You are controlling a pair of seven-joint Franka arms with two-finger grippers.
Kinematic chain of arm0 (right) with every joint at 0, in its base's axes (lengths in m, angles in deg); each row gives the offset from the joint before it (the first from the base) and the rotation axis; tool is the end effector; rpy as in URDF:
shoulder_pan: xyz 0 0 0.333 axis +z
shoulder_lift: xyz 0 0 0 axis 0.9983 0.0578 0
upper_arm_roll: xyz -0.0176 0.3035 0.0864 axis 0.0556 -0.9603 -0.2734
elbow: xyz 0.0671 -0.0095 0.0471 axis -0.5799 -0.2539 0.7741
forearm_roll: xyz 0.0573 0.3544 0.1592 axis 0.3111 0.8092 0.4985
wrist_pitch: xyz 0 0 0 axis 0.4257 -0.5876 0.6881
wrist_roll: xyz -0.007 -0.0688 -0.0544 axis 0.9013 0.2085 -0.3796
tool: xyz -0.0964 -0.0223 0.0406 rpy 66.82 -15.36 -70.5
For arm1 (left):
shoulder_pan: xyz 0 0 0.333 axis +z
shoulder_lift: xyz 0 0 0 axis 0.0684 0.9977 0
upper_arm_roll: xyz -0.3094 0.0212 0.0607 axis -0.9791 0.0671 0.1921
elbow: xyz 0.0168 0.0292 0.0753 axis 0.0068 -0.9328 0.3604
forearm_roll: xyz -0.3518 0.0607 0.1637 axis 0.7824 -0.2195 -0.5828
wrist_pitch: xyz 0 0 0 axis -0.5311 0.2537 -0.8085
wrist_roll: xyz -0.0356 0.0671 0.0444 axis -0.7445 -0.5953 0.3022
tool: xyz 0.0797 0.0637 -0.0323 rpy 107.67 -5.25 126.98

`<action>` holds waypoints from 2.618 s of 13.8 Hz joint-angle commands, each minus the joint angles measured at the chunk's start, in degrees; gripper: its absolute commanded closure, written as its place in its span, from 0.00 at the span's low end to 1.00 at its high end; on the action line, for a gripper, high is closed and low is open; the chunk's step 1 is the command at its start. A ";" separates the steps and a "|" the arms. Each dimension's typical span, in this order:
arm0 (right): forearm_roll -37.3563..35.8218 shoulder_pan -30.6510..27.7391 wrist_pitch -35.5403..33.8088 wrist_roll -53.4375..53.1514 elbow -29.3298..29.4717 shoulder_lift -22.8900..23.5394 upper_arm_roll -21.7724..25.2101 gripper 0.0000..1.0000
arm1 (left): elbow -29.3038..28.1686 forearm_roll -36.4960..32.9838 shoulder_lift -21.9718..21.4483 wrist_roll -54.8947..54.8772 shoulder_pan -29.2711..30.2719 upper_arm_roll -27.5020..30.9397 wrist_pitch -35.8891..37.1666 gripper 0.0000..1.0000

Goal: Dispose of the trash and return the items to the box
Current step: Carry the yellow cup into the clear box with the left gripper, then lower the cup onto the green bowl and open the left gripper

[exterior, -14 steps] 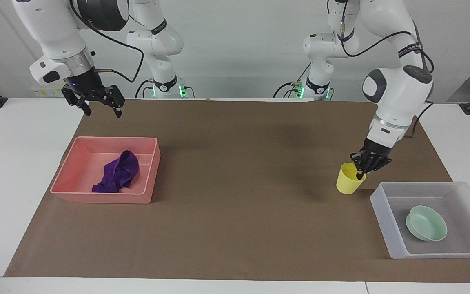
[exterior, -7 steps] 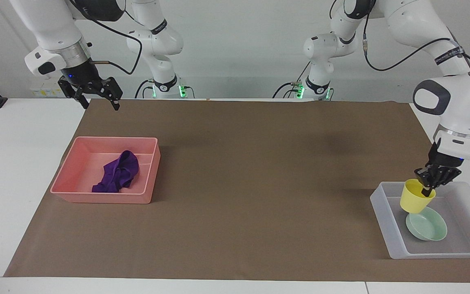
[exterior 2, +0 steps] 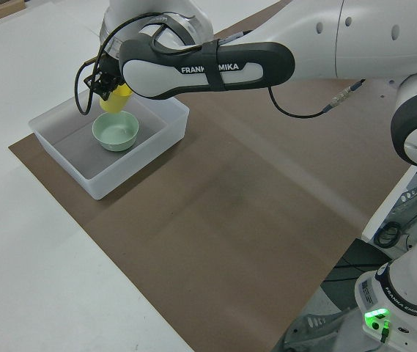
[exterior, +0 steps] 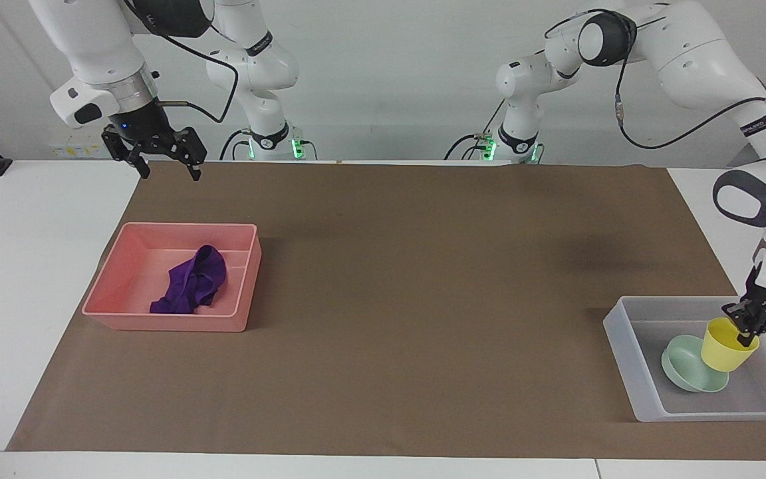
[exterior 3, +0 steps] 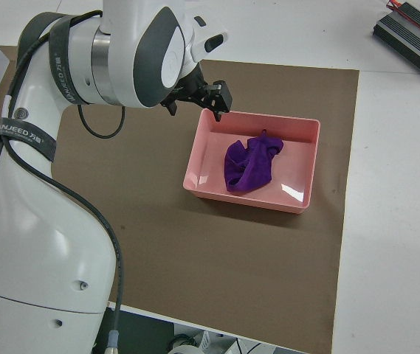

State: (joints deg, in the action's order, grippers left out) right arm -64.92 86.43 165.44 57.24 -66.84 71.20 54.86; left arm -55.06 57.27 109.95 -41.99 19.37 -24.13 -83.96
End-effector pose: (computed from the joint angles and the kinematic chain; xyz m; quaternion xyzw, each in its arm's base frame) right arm 0.5388 -0.0161 0.6270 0.9997 -0.0251 0.0021 0.0056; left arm 0.7211 0.1718 0.4225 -0.9810 0.0202 -0.1884 0.0411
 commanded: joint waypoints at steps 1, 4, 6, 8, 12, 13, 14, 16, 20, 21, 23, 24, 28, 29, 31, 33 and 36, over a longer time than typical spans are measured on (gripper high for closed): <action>-0.88 0.09 0.55 -0.24 -0.58 -0.50 -0.13 0.00 | 1.61 -0.79 1.23 -1.01 0.37 -0.58 1.47 1.00; -0.97 0.08 0.72 -0.24 -0.84 -0.58 -0.04 0.00 | -0.85 -0.71 1.41 -3.55 0.72 -0.58 0.77 1.00; -0.97 0.09 2.13 -0.07 -0.93 -0.58 -0.04 0.00 | -2.34 -0.53 1.50 -3.65 0.54 -0.58 -0.38 1.00; -0.97 0.09 2.13 0.20 -1.11 -0.67 -0.13 0.00 | -2.44 -0.61 1.41 -3.74 0.63 -0.58 -0.21 0.72; -0.97 0.09 1.87 0.02 -1.19 -0.76 -0.13 0.00 | -2.00 -0.96 1.50 -3.82 0.72 -0.58 0.32 0.48; -0.97 0.09 1.78 0.02 -1.28 -0.85 -0.13 0.00 | -1.83 -1.14 1.50 -3.82 0.72 -0.58 0.76 0.48; -0.97 0.09 1.78 0.02 -1.28 -0.85 -0.13 0.00 | -1.65 -1.14 1.41 -3.82 0.72 -0.58 1.28 0.45; -0.97 0.09 1.87 -0.06 -1.20 -0.85 -0.13 0.00 | -0.86 -1.14 0.45 -3.82 0.28 -0.58 2.95 0.20; -0.97 0.09 1.95 -0.06 -1.28 -0.85 -0.13 0.00 | -8.21 -0.88 -8.14 -3.74 -3.14 -0.75 2.87 0.00; -0.97 0.09 1.95 -0.06 -1.28 -0.85 -0.04 0.00 | -11.81 -0.79 -11.22 -3.22 -5.06 -0.75 2.44 0.00; -0.97 0.09 2.04 -0.06 -1.28 -0.85 -0.04 0.00 | -18.67 -0.79 -16.93 -2.86 -7.62 -0.67 2.08 0.00; -0.97 0.09 2.04 -0.06 -1.28 -0.85 -0.04 0.00 | -21.22 -0.79 -19.40 -1.29 -7.89 -0.75 2.51 0.00; -0.97 0.09 2.13 -0.15 -1.46 -0.94 -0.13 0.00 | -31.77 -0.79 -28.98 5.56 -13.42 -0.75 2.69 0.00; -0.97 0.09 2.04 -0.15 -1.46 -0.94 -0.13 0.00 | -33.01 -0.79 -30.74 7.41 -14.48 -0.84 2.96 0.00; -0.97 0.09 1.69 -0.24 -1.46 -0.94 -0.04 0.00 | -31.89 -0.79 -30.94 11.45 -17.81 -0.84 3.31 0.00; -0.97 0.09 2.13 -0.24 -1.81 -1.02 -0.13 0.00 | -28.13 -0.79 -30.24 13.92 -20.28 -0.93 7.59 0.00; -0.01 -0.79 1.52 0.72 -3.12 -1.72 0.13 0.00 | -18.03 -0.79 -27.61 13.93 -20.99 -1.19 15.67 0.00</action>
State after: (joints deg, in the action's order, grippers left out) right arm -64.97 86.38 166.29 57.24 -67.46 71.18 54.94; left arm -80.27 57.05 80.14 -28.69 -0.89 -26.01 -74.45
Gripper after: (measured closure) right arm 0.000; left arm 0.000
